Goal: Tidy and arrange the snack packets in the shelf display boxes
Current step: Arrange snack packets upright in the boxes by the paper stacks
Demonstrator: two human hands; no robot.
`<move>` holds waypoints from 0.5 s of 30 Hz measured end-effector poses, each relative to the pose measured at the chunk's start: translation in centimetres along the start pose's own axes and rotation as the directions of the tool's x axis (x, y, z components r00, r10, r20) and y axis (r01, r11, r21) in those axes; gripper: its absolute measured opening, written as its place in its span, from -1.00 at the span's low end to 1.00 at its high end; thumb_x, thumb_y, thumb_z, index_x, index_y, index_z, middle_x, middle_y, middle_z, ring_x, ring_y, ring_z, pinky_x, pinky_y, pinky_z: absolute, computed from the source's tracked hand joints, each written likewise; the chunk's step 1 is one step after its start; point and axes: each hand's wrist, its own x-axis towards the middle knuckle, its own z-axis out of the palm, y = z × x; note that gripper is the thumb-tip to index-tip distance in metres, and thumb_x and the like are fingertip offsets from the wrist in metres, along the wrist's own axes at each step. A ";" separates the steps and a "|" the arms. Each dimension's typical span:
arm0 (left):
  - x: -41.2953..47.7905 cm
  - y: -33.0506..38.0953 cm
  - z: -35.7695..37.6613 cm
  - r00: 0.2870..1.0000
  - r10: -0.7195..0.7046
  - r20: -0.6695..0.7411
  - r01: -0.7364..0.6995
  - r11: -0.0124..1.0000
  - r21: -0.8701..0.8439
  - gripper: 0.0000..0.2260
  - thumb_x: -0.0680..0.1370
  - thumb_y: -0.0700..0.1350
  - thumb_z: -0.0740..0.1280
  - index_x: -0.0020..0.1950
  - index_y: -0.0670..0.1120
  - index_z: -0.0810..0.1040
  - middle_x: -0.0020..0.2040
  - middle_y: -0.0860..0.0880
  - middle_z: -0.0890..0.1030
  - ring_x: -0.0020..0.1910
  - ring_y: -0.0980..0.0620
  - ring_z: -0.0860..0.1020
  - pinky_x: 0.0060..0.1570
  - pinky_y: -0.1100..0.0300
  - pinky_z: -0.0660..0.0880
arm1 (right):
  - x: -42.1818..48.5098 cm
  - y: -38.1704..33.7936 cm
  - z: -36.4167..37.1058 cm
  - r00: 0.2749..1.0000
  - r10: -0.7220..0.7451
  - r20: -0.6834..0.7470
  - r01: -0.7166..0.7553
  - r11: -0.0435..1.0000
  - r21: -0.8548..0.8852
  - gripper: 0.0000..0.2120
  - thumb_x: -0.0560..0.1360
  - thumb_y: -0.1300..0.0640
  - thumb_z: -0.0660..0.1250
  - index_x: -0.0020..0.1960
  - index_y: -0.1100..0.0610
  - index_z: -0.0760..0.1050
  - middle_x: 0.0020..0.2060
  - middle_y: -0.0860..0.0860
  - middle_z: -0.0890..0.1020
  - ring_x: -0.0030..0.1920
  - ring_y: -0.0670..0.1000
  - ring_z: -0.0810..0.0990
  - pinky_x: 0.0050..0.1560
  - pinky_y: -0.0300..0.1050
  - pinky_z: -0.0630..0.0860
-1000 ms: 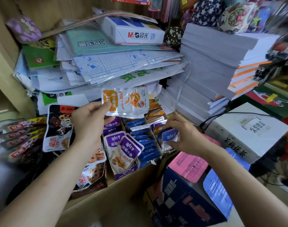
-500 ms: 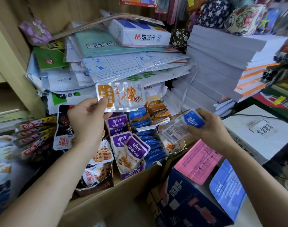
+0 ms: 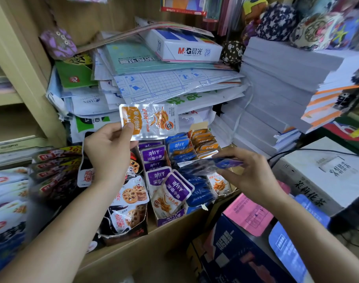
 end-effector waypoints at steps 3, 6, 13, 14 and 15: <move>0.1 -0.1 -0.3 1.000 0.015 0.011 -0.015 1.000 0.012 -0.93 0.56 -0.17 0.47 -0.10 -0.02 0.67 -0.28 0.09 0.68 -0.30 0.10 0.69 -0.14 0.05 0.67 | -0.8 0.3 -1.2 0.998 0.006 0.064 -0.004 0.999 -0.035 -0.67 0.41 0.27 0.55 0.10 -0.02 0.65 0.03 -0.17 0.69 0.05 -0.14 0.66 0.06 -0.13 0.61; 0.0 0.0 -0.3 1.000 0.027 0.016 -0.027 0.999 0.035 -0.90 0.56 -0.16 0.47 -0.12 0.01 0.66 -0.24 0.02 0.69 -0.31 0.06 0.70 -0.18 0.09 0.67 | -1.3 0.5 -1.1 0.995 -0.001 0.103 0.010 0.996 -0.086 -0.68 0.41 0.25 0.56 0.09 -0.03 0.64 0.01 -0.19 0.68 0.04 -0.15 0.66 0.02 -0.13 0.62; -0.6 0.0 0.1 0.998 0.031 0.049 -0.034 0.998 0.060 -0.93 0.56 -0.15 0.47 -0.10 0.00 0.67 -0.22 -0.02 0.70 -0.30 0.04 0.70 -0.17 0.07 0.68 | -0.9 1.1 1.1 0.991 -0.082 0.103 0.100 0.977 -0.189 -0.66 0.50 0.19 0.49 0.24 0.00 0.61 0.10 -0.15 0.68 0.09 -0.21 0.63 0.06 -0.13 0.62; -0.6 0.0 0.1 0.998 0.030 0.055 -0.034 0.998 0.062 -0.92 0.56 -0.15 0.47 -0.10 0.01 0.67 -0.21 -0.03 0.70 -0.29 0.03 0.71 -0.15 0.04 0.68 | -0.8 1.2 1.4 0.993 -0.083 0.081 0.097 0.978 -0.184 -0.66 0.50 0.19 0.48 0.25 0.00 0.60 0.10 -0.14 0.69 0.09 -0.19 0.64 0.06 -0.10 0.63; -0.7 0.1 0.2 0.998 0.027 0.063 -0.031 0.998 0.060 -0.91 0.56 -0.15 0.47 -0.11 0.03 0.67 -0.21 -0.03 0.70 -0.28 0.02 0.71 -0.13 0.00 0.68 | -0.6 1.2 1.6 0.995 -0.083 0.056 0.092 0.981 -0.169 -0.66 0.51 0.20 0.48 0.26 0.01 0.60 0.10 -0.13 0.69 0.09 -0.18 0.64 0.06 -0.08 0.63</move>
